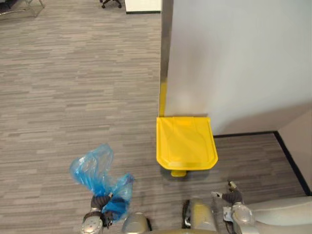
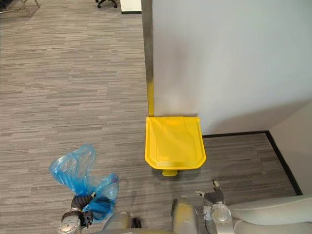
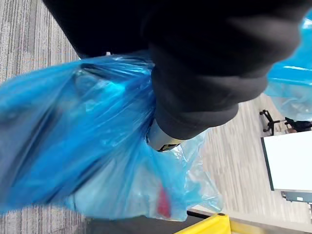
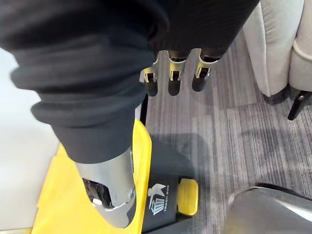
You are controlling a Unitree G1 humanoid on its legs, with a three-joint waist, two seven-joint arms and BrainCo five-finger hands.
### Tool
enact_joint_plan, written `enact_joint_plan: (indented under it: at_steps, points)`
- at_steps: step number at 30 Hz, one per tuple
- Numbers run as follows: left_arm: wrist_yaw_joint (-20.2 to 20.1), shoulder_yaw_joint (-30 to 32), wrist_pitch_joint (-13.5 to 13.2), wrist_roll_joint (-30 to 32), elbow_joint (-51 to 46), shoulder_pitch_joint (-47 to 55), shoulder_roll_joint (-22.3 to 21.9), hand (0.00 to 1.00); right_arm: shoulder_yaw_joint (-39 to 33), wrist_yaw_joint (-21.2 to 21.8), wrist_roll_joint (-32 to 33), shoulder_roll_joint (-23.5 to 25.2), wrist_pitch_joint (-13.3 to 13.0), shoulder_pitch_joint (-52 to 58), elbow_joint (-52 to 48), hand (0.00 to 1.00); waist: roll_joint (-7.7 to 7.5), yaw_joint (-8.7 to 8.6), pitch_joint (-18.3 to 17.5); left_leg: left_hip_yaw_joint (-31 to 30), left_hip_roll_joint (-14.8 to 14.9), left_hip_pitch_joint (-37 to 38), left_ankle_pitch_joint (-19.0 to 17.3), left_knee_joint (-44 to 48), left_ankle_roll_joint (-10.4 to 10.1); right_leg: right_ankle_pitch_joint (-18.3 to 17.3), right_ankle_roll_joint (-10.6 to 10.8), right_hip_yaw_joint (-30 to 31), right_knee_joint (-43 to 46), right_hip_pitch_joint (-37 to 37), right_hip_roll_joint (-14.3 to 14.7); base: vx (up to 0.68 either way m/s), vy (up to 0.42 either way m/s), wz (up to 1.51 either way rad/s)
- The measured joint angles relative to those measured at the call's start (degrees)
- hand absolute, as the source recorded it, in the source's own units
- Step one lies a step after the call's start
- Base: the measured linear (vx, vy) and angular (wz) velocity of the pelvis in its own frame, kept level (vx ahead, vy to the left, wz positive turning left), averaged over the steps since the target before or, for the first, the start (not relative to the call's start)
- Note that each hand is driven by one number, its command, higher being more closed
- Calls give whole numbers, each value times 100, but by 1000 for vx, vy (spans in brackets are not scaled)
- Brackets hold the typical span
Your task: Gather rubbish on tea table into small bin, then transfer packed bag to large trash can.
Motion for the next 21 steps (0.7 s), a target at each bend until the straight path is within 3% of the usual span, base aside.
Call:
enact_joint_plan:
  at_steps: [1,2,3,4,5,6,7,10,13,16,21]
  points:
    - [1,-12,-3,1,38,-101,33,100,-6,-7,3,-11,3,-1,-2,0,-56,-8,30,-37,-29,10,-27,2,-16,194,88,-47,-431,3,22,288,-68,68]
    - [7,3,-2,2,86,-320,59,100,-50,-9,11,-41,5,-5,0,0,-125,0,83,-217,-100,92,-110,48,-173,417,110,10,-924,37,21,422,-116,72]
    - [20,11,-6,2,153,-535,-69,100,-166,-26,64,-150,19,-42,-7,0,71,-2,160,-503,79,218,-158,-2,-253,444,78,11,-798,179,145,434,-114,60]
    - [18,3,-11,2,140,-562,-70,100,-183,-35,92,-159,18,-65,-33,0,106,13,177,-549,97,220,-135,-24,-288,350,85,3,-748,162,165,455,-122,53]
    - [30,-23,-18,2,135,-681,-46,100,-310,-52,202,-164,21,-56,-219,0,130,2,239,-727,79,222,13,-17,-518,82,21,116,-294,61,118,206,-60,47]
    - [44,-28,-18,2,136,-704,-53,100,-410,-64,241,-160,24,-23,-278,0,134,-32,247,-816,55,287,61,-3,-528,-53,-147,130,-15,38,115,384,-128,67]
    - [115,-25,-26,-2,119,-723,-129,100,-643,-93,303,-157,30,-1,-404,0,213,-84,237,-927,124,400,150,183,-578,-417,-294,-12,473,87,13,320,-95,42]
    - [110,-31,-30,-66,111,-832,-224,100,-815,-101,465,-123,3,-147,-564,0,222,-65,231,-927,207,253,525,419,-664,-614,-373,-69,443,154,43,334,-118,10]
    - [89,-17,-47,-66,61,-925,-302,100,-976,-90,609,89,13,-185,-548,0,252,-152,201,-882,378,389,629,204,-701,-598,-392,-281,145,427,135,171,-56,16]
    - [-4,-15,-42,-63,61,-909,-290,100,-915,-83,618,171,23,-181,-372,0,210,-146,125,-738,332,573,629,-248,-704,-500,-339,-286,-15,467,112,32,33,4]
    - [-26,-27,-43,-55,67,-710,-263,100,142,41,557,167,19,-496,-345,0,110,-133,-71,-757,109,347,629,-708,-705,-19,-280,-189,-460,167,39,-86,40,0]
